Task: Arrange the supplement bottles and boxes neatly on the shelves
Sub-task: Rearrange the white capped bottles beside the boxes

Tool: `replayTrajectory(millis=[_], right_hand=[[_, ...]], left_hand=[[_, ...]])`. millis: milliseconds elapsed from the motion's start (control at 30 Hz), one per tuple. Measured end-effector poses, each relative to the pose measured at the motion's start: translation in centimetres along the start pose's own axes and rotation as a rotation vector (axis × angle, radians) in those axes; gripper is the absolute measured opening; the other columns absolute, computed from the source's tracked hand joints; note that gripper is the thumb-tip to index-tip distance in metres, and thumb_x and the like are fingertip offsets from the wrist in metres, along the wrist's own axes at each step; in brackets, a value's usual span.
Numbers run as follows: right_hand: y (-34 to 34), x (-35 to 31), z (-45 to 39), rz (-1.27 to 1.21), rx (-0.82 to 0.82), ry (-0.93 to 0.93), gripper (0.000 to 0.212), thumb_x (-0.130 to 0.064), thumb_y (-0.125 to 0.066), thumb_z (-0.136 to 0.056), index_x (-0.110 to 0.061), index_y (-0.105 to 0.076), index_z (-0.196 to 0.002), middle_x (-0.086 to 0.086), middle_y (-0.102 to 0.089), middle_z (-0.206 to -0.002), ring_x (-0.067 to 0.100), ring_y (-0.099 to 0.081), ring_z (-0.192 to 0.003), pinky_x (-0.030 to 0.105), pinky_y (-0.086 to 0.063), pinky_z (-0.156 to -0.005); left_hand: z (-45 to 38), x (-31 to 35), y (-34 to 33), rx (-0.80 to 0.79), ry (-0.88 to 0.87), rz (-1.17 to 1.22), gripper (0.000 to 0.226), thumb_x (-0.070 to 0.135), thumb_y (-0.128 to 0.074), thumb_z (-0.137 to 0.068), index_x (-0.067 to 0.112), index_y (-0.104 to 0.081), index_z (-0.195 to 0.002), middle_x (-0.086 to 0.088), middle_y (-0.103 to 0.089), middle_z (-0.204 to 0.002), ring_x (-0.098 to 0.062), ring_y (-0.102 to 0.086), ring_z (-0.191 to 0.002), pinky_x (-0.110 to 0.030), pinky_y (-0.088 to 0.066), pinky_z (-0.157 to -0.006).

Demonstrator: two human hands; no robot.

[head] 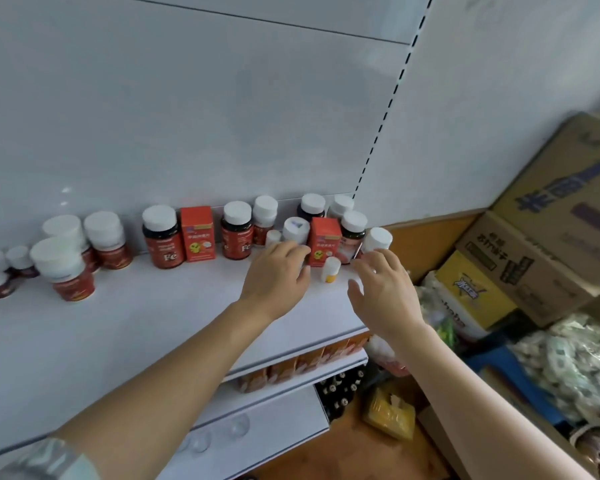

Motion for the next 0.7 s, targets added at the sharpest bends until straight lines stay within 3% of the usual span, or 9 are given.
replayTrajectory(millis=[100, 267, 467, 700], right_hand=[[-0.3, 2.5, -1.7, 0.014, 0.021, -0.035, 0.022, -0.019, -0.062, -0.084, -0.008, -0.067, -0.103, 0.01, -0.063, -0.108, 0.034, -0.052, -0.115, 0.044, -0.05, -0.09], [-1.0, 6.3, -3.9, -0.01, 0.036, -0.078, 0.03, -0.02, -0.059, -0.088, -0.008, -0.064, -0.115, 0.011, -0.06, -0.116, 0.035, -0.05, -0.116, 0.044, -0.049, -0.09], [-1.9, 9.1, -6.1, -0.108, 0.081, -0.063, 0.028, -0.021, -0.061, -0.084, -0.013, -0.064, -0.111, 0.007, -0.06, -0.11, 0.033, -0.052, -0.108, 0.042, -0.05, -0.082], [-5.1, 11.3, -7.3, -0.212, -0.087, 0.061, 0.036, -0.037, -0.056, -0.087, -0.02, -0.056, -0.118, 0.001, -0.064, -0.114, 0.03, -0.056, -0.106, 0.039, -0.052, -0.077]], left_hand=[[-2.7, 1.0, -1.2, 0.007, -0.027, 0.021, 0.03, 0.022, -0.06, -0.09, 0.011, -0.065, -0.118, -0.005, -0.066, -0.111, -0.027, -0.058, -0.102, -0.04, -0.047, -0.088], [-5.8, 2.3, -2.1, 0.048, -0.048, 0.022, 0.024, 0.018, -0.062, -0.087, 0.011, -0.067, -0.11, -0.005, -0.067, -0.103, -0.029, -0.059, -0.096, -0.043, -0.048, -0.083], [-8.0, 3.1, -3.4, 0.051, -0.021, -0.015, 0.022, 0.018, -0.058, -0.088, 0.01, -0.067, -0.107, -0.005, -0.066, -0.102, -0.028, -0.058, -0.095, -0.043, -0.046, -0.083], [-9.8, 4.5, -4.5, 0.067, 0.057, -0.095, 0.031, 0.021, -0.062, -0.086, 0.011, -0.065, -0.115, -0.003, -0.064, -0.111, -0.027, -0.057, -0.105, -0.04, -0.044, -0.09]])
Point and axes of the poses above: each hand's wrist, its own z-axis away from the middle knuckle, its own y-axis out of the back of the hand, x = y × z, the point moved 8 cm from there along -z, towards the middle knuckle
